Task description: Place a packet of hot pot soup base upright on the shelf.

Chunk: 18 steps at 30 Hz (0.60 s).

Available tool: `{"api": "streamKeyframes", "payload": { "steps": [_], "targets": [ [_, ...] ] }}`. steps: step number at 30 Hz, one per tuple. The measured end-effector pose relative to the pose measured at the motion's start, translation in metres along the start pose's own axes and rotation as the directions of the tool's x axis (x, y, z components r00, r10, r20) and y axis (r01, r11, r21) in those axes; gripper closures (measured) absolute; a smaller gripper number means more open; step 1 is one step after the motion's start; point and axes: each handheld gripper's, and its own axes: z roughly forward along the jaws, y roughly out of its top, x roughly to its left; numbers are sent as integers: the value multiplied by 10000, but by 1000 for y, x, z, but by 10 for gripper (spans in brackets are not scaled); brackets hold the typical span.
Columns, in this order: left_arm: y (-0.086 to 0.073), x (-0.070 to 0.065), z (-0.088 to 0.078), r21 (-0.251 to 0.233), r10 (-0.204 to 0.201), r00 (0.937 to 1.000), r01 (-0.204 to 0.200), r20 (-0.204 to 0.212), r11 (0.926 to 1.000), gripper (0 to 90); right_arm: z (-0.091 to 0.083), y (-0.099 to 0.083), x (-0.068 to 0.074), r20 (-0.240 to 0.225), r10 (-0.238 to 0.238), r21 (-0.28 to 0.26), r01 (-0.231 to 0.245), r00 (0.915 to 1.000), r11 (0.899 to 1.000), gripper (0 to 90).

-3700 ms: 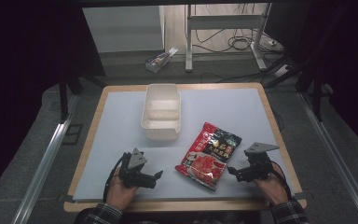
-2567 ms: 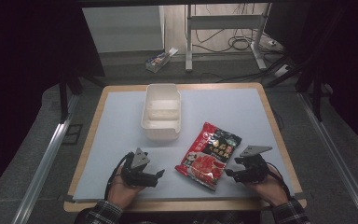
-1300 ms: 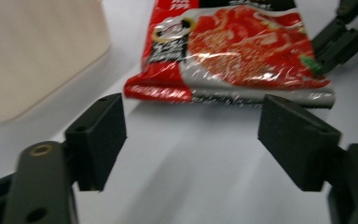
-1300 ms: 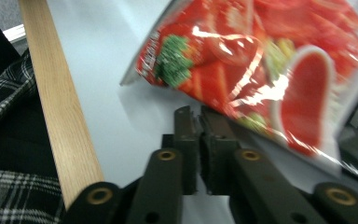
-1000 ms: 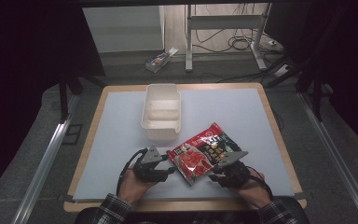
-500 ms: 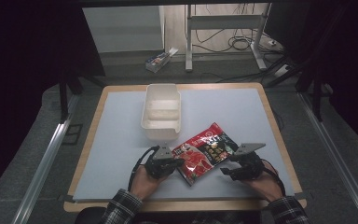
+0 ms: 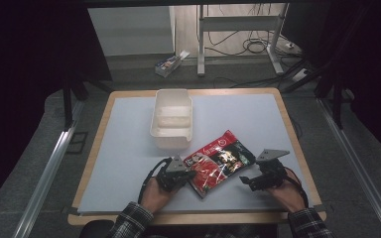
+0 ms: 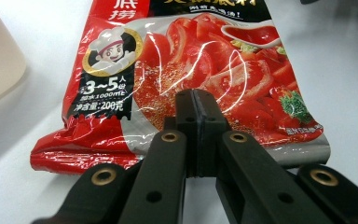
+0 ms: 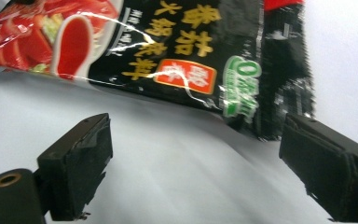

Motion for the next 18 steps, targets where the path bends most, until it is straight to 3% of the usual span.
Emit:
{"api": "streamKeyframes", "payload": {
  "steps": [9, 18],
  "targets": [
    [-5, -1, -1, 72, -6, 10000, 6, -37, 10000, 900, -4, -2, -3, 110, 163, 45, -163, 9998, 9999, 75],
    [-10, 4, -1, 354, -182, 9995, 173, 245, 9992, 900, -4, 0, 3, -59, -19, 3, 19, 10000, 10000, 55]
  ]
}}
